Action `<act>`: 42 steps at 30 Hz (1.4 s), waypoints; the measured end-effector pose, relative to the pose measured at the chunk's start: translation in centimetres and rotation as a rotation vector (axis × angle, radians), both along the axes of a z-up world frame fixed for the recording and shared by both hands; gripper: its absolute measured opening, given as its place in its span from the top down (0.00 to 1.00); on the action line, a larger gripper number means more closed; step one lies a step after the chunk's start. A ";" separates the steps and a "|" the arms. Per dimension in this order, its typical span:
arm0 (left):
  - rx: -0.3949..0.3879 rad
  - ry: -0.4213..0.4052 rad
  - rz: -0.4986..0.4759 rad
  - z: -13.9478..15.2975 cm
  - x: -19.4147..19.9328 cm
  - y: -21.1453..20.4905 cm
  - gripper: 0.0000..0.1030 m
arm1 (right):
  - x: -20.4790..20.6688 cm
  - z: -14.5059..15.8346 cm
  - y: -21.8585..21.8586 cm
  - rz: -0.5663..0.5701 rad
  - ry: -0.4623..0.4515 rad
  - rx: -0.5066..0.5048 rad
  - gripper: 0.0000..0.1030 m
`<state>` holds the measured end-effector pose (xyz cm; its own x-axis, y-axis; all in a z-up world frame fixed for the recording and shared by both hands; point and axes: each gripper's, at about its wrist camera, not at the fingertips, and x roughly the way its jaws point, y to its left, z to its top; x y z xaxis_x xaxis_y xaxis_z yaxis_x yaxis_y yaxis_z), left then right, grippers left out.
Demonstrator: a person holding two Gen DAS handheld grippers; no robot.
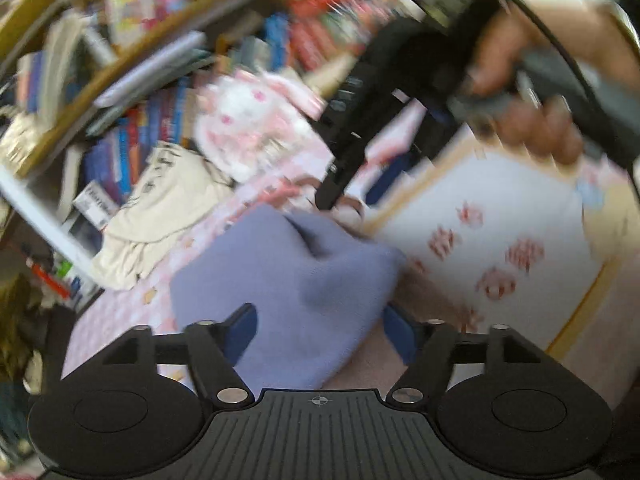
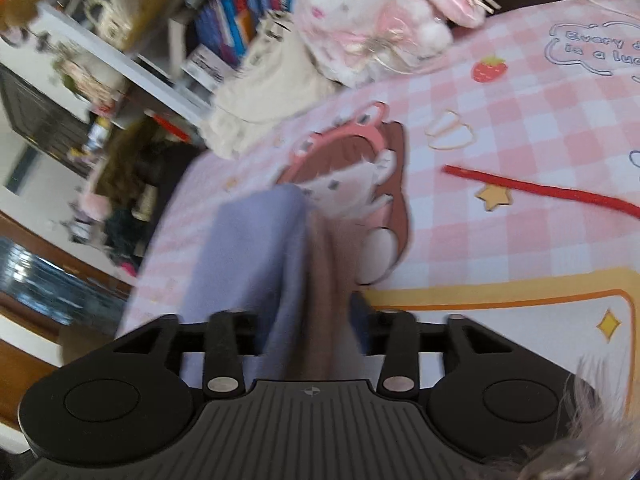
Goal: Fold clothes
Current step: 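Open the left gripper and press the folded sweater flat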
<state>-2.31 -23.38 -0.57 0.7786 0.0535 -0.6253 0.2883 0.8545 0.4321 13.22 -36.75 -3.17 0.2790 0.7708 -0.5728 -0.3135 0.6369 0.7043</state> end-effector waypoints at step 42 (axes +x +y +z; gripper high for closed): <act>-0.421 0.059 0.487 -1.2 1.0 9.8 0.13 | -4.3 -1.1 4.3 0.089 -0.059 -0.147 0.84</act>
